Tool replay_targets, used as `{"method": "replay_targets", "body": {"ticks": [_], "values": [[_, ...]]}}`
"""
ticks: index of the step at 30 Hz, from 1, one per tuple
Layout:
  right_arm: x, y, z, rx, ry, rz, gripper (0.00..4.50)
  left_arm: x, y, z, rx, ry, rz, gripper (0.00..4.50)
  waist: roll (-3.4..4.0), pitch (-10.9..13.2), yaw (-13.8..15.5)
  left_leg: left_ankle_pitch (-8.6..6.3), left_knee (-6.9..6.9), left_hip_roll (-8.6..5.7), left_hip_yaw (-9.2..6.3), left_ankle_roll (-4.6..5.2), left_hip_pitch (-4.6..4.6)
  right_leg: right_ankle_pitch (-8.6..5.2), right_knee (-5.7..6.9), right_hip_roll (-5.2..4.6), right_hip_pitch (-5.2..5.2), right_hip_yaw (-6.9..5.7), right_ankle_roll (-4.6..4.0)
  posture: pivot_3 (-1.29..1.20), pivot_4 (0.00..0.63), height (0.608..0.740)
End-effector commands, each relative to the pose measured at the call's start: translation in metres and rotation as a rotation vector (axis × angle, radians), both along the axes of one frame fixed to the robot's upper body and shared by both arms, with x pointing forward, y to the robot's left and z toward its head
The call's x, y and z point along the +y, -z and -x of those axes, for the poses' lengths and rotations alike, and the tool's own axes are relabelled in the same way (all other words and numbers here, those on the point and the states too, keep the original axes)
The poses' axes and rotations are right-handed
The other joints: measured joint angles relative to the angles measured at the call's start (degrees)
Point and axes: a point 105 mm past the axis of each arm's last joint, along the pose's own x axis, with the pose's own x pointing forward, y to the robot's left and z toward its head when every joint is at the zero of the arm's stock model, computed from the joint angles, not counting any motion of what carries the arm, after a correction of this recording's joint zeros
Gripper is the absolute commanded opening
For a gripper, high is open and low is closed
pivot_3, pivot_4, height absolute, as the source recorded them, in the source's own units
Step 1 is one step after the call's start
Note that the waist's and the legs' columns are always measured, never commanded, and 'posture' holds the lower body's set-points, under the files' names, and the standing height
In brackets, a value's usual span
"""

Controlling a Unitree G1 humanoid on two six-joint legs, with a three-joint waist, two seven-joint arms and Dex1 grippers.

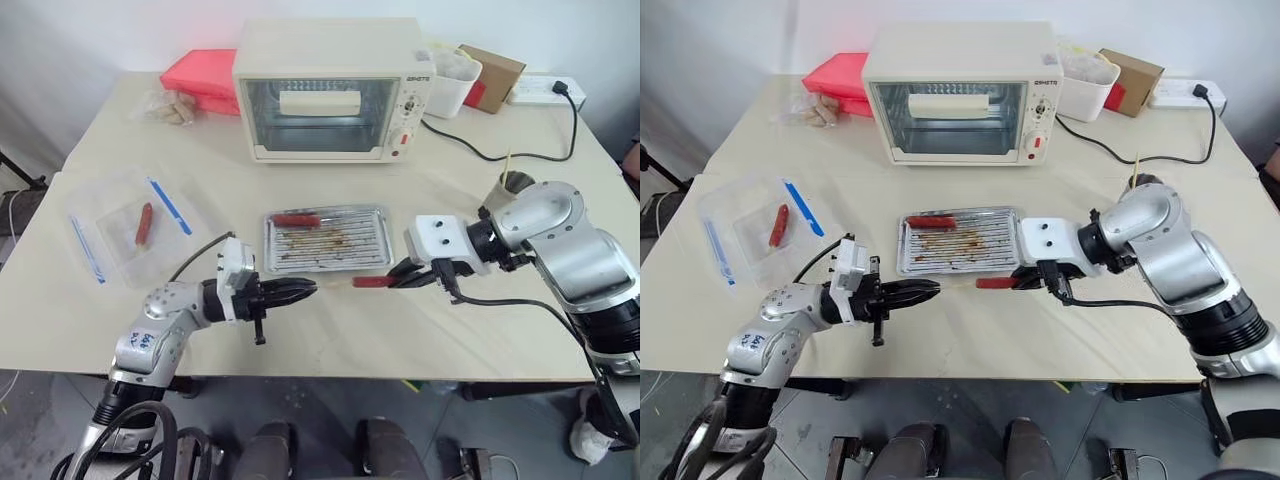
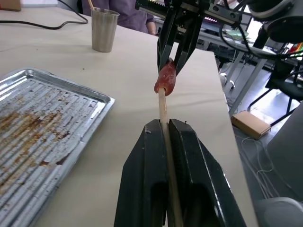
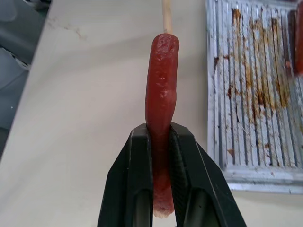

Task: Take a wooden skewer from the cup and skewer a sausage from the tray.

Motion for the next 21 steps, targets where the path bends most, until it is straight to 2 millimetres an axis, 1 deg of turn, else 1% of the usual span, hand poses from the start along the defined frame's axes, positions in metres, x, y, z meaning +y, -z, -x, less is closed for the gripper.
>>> {"method": "replay_targets", "body": {"ticks": [1, 8, 12, 14, 17, 21], "values": [[0.030, -0.007, 0.018, -0.028, -0.143, -0.015, 0.18, -0.020, -0.001, 0.000, -0.025, 0.062, 0.002, 0.00, 0.00, 0.0, 0.0, 0.00, 0.00, 0.00, 0.00, 0.00, 0.00, 0.00, 0.00, 0.00, 0.00, 0.00, 0.00, 0.00, 0.150, 0.740], [0.036, -0.004, 0.019, -0.013, -0.139, 0.022, 0.18, -0.038, 0.002, -0.003, -0.004, 0.110, -0.013, 0.00, 0.00, 0.0, 0.0, 0.00, 0.02, -0.02, 0.00, 0.01, -0.01, 0.00, 0.03, 0.01, -0.01, 0.00, 0.00, 0.00, 0.150, 0.740], [0.043, -0.006, 0.020, -0.042, -0.185, 0.017, 0.18, -0.050, -0.002, 0.002, 0.000, 0.182, 0.008, 0.00, 0.00, 0.0, 0.0, 0.00, 0.02, -0.03, -0.01, 0.01, -0.01, 0.00, 0.04, 0.01, -0.02, -0.01, 0.00, 0.00, 0.150, 0.740], [0.042, -0.006, 0.018, -0.067, -0.214, 0.012, 0.18, -0.050, -0.003, 0.005, -0.003, 0.201, 0.015, 0.00, 0.00, 0.0, 0.0, 0.00, 0.02, -0.03, -0.01, 0.01, -0.01, 0.00, 0.05, 0.01, -0.02, 0.00, 0.00, 0.00, 0.150, 0.740], [0.034, -0.004, 0.010, -0.104, -0.219, 0.014, 0.18, -0.046, -0.005, 0.006, -0.005, 0.202, 0.024, 0.00, 0.00, 0.0, 0.0, 0.00, 0.02, -0.03, -0.01, 0.01, -0.01, 0.00, 0.05, 0.01, -0.02, 0.00, 0.00, 0.00, 0.150, 0.740], [0.036, -0.012, 0.002, -0.134, -0.252, -0.042, 0.18, -0.042, -0.007, 0.008, -0.016, 0.203, 0.038, 0.00, 0.00, 0.0, -0.1, 0.01, 0.02, -0.02, 0.00, 0.01, 0.00, 0.00, 0.08, 0.02, -0.03, 0.00, 0.00, 0.00, 0.150, 0.740]]}}
